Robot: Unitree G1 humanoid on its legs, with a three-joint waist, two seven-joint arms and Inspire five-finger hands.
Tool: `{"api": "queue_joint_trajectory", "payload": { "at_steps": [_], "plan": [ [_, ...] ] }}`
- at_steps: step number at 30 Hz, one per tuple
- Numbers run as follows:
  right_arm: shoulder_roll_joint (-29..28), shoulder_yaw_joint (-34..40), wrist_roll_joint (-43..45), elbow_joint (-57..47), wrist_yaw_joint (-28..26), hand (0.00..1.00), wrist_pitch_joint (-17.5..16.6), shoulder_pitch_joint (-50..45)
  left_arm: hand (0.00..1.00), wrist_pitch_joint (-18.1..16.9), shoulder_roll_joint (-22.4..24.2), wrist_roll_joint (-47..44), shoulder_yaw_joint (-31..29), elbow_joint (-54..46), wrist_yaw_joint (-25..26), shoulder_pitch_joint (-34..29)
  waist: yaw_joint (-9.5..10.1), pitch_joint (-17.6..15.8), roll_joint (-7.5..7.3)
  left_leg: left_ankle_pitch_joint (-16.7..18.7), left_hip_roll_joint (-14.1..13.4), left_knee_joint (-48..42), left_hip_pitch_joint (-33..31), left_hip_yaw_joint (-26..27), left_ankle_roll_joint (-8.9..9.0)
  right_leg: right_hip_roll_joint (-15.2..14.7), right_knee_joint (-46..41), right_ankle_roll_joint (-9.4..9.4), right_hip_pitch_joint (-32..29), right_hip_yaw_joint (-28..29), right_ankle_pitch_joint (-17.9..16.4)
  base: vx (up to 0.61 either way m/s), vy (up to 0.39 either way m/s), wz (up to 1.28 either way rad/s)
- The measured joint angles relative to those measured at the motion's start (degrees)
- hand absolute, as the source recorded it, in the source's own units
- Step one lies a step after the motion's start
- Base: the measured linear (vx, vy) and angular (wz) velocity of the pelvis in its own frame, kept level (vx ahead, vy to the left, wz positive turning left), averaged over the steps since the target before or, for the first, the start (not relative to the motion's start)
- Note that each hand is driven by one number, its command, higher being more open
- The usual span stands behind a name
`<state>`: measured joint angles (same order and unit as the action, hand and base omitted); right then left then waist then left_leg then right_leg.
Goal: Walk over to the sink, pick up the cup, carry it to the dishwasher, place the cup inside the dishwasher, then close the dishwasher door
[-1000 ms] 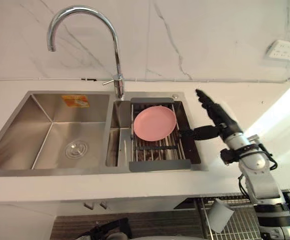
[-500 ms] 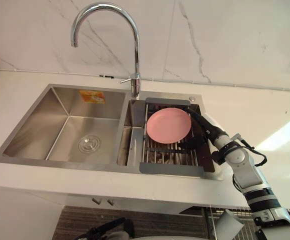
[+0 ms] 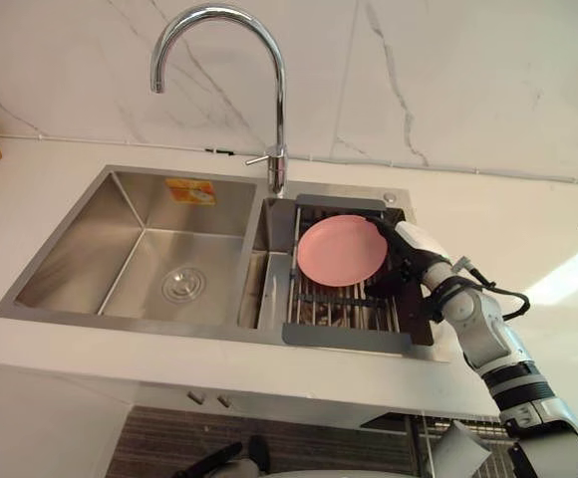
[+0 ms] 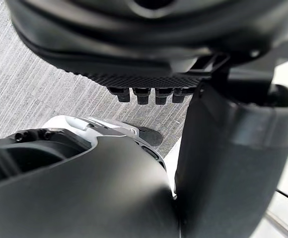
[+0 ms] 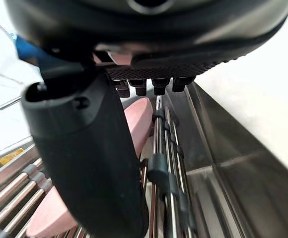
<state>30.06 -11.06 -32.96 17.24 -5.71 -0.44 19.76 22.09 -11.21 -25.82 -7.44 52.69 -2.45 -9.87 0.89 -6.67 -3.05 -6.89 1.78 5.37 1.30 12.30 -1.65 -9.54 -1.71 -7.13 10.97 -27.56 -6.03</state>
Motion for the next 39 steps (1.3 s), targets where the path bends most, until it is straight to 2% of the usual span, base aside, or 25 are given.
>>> {"api": "queue_joint_trajectory", "payload": {
  "at_steps": [7, 19, 24, 33, 34, 39],
  "plan": [
    [0.0, -1.0, -3.3, 0.6, 6.9, 1.00, -3.7, 0.0, 1.00, 0.0, 0.1, 1.3, 0.0, -0.9, -0.1, -0.1, 0.10, -0.2, 0.17, 0.0, 0.1, 0.0, -0.2, -0.7, 0.00, 0.0, 0.0, -0.04, 0.3, -0.9, 0.0, 0.01, -0.018, 0.06],
    [0.1, -3.2, -9.7, 2.8, 14.3, 1.00, -5.8, 0.0, 1.00, 0.0, 0.3, 2.3, 0.0, -1.1, -0.5, -0.1, 0.12, -0.5, 0.56, 0.0, 0.5, 0.0, -0.3, -1.1, 0.00, -0.3, 0.0, -0.39, 0.5, -1.5, -0.2, 0.00, -0.004, 0.01],
    [0.2, -5.7, -11.8, 4.7, 16.4, 1.00, -7.0, 0.0, 1.00, -0.2, 0.4, 2.3, 0.0, -1.2, -0.8, -0.1, 1.05, -0.5, 0.55, 0.0, 0.7, 0.0, -0.3, -1.8, -0.02, -0.4, -0.1, -0.63, 0.8, -2.5, -0.4, 0.00, -0.027, 0.08],
    [0.5, -7.3, -15.9, 6.7, 24.3, 1.00, -10.0, 0.0, 1.00, -0.7, 0.5, 2.3, 0.0, -1.2, -1.6, -0.1, 1.36, -0.8, 0.65, 0.0, 1.2, 0.0, -0.4, -2.5, -0.02, -0.8, -0.4, -0.94, 0.9, -3.4, -0.6, -0.01, -0.018, 0.04],
    [0.5, -7.4, -16.3, 7.0, 25.1, 0.00, -10.4, 0.0, 1.00, -0.8, 0.5, 2.3, 0.1, -1.2, -1.6, -0.1, 1.36, -0.9, 0.67, 0.0, 1.3, 0.0, -0.4, -2.6, -0.02, -0.9, -0.4, -1.01, 0.9, -3.5, -0.7, -0.01, -0.011, 0.05],
    [1.7, -8.6, -18.5, 8.0, 27.7, 0.00, -11.6, 0.0, 1.00, -1.2, 0.6, 2.4, 0.1, -1.3, -1.8, -0.1, 1.36, -1.4, 0.84, 0.0, 1.5, 0.0, -0.5, -3.0, -0.03, -1.2, -0.8, -1.14, 0.9, -4.0, -0.8, -0.01, -0.015, 0.04]
  ]
}}
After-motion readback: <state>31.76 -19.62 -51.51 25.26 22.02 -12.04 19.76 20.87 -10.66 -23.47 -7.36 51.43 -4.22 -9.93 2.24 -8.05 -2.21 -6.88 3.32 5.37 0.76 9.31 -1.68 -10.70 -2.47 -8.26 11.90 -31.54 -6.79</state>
